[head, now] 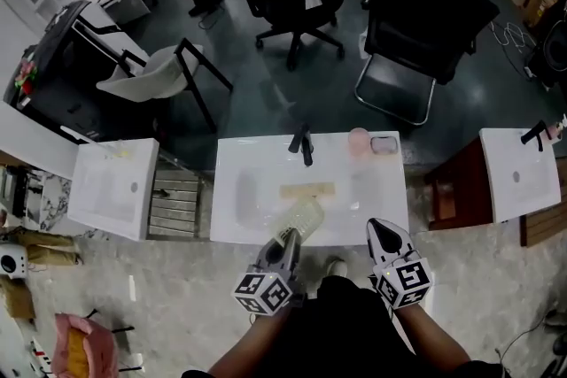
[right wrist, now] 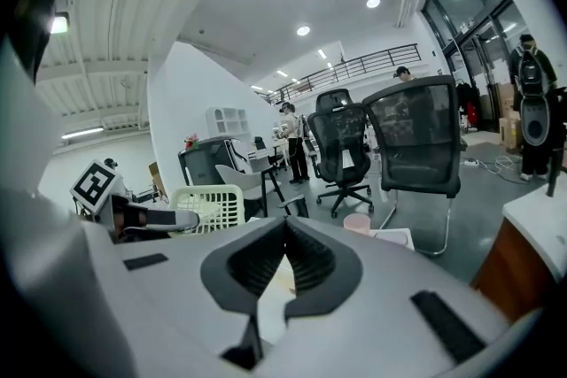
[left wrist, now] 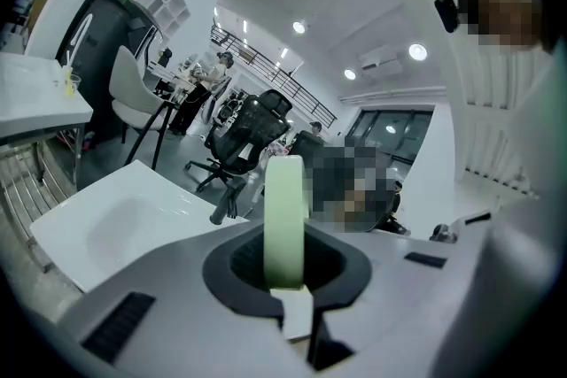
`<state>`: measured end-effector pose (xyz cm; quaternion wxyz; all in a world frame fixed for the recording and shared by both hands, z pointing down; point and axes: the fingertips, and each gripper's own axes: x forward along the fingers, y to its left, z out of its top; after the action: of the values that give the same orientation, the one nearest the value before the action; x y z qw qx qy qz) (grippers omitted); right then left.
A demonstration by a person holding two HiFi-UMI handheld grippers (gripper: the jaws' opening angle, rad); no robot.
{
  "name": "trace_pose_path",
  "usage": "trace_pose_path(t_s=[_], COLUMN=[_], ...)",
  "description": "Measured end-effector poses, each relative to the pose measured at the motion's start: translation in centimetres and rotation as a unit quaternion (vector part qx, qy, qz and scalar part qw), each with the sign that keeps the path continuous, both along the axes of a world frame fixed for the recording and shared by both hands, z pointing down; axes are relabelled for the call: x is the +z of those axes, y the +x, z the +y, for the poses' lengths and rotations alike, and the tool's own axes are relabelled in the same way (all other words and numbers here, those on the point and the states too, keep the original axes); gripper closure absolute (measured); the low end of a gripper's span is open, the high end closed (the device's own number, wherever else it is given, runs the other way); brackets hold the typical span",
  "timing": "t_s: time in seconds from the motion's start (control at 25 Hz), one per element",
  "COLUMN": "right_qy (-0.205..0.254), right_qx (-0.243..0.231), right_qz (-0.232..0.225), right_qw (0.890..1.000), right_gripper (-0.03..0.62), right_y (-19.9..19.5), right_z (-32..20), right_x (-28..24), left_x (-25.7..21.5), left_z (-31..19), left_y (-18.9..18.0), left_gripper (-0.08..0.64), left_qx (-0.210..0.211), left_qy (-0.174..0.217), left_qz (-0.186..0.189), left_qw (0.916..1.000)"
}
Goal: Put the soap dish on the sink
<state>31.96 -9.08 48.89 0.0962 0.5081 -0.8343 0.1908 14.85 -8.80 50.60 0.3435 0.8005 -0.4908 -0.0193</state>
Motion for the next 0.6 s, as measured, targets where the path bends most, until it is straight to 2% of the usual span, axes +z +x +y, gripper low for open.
trace_pose_path(t_s=[0.28, 0.44, 0.52, 0.6], right_qy=[-0.013, -0.018, -0.021, -0.022], right_qx=[-0.016, -0.026, -0.028, -0.029], right_qz=[-0.010, -0.008, -0.005, -0.001], right_qw=[1.000, 0.999, 0.999, 0.999], right_gripper=[0.594, 0.594, 0.594, 0.594], right_y=[-0.8, -2.1, -2.7, -3.5], right_z=[-1.0, -1.2, -1.3, -1.4], right_x=[1.2, 1.4, 1.4, 1.4], left_x=[2.5, 3.2, 3.6, 4.4], left_z=[0.3, -0.9, -1.8, -2.9], left_y=[-1.3, -2.1, -2.8, -4.2], left_gripper=[0.532, 0.531, 0.532, 0.532], left_qx=[0.004, 0.015, 0.011, -0.005], left_qy=[-0.039, -0.040, -0.043, -0.055], left_qz=[-0.012, -0.047, -0.040, -0.018], left_qw=[0.9992, 0.9980, 0.9982, 0.9983])
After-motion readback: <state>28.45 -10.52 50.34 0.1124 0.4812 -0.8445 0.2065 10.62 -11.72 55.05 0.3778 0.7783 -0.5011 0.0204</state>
